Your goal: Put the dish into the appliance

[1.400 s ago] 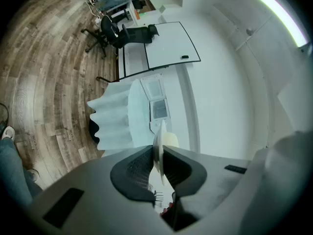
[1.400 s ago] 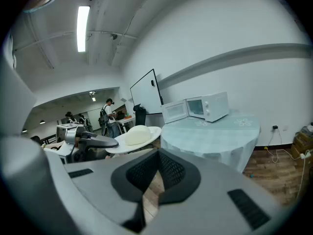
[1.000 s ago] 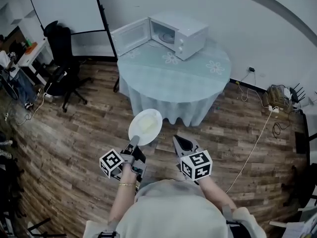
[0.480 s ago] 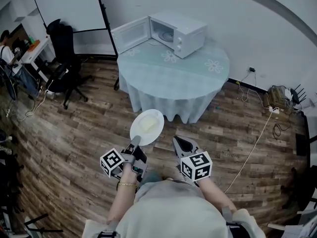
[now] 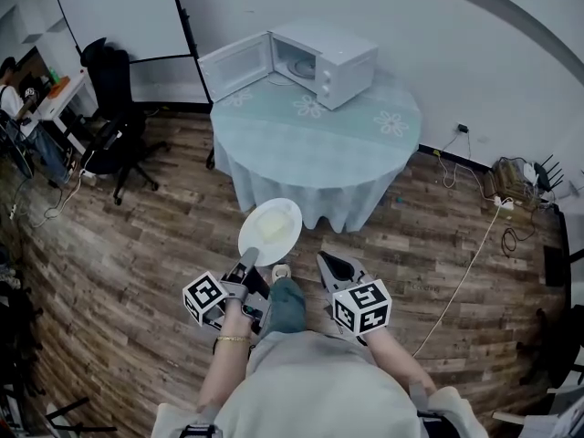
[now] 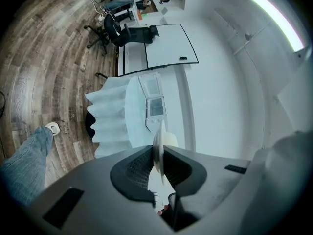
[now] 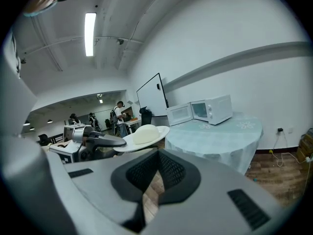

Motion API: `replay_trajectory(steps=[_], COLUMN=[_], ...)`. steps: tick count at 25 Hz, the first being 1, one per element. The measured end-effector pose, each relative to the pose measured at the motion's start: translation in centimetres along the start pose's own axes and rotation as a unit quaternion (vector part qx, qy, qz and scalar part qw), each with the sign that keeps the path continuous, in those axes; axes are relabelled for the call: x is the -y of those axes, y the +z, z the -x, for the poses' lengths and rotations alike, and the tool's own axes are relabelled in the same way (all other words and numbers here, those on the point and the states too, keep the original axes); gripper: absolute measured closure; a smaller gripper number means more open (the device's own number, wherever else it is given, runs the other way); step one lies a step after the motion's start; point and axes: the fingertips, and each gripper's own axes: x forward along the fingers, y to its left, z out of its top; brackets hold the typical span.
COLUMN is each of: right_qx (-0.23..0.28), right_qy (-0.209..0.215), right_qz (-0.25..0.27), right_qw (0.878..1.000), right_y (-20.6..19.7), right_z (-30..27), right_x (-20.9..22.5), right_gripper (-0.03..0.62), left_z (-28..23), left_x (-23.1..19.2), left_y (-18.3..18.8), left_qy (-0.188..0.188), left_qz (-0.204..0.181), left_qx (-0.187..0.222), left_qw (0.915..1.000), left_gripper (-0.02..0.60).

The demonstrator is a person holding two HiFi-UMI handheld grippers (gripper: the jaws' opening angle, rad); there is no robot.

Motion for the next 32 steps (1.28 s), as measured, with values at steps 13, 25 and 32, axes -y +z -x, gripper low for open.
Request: replay_trajectory(steps=[13,25,32], right_qx=[-0.003,-0.005,0.003], right_qy=[-0.009,-0.018,-0.026], right_qz=[-0.001,-0.006,-0.010], right_qw=[1.000,1.000,1.000], right_y=[3.5,8.8,12.4], right_z=[-7.5,-17.5,-23.1], right_x=[5.3,10.7,13.2], right_gripper=[0.589,0.589,0.589], left_z=[-9.3,-19.7,-24.9], left_x=[0.3,1.3,1.9], left_y=[5.1,12.6,17.2], left_qy=[0.000,-0.001,0.009], left_qz=[-0.008,-0.009,-0.017], left_qx=[-0.008,-0.020,-0.029], left_qw=[0.9999,0.9997,0.9994], left_gripper=[0.534,0.534,0.534])
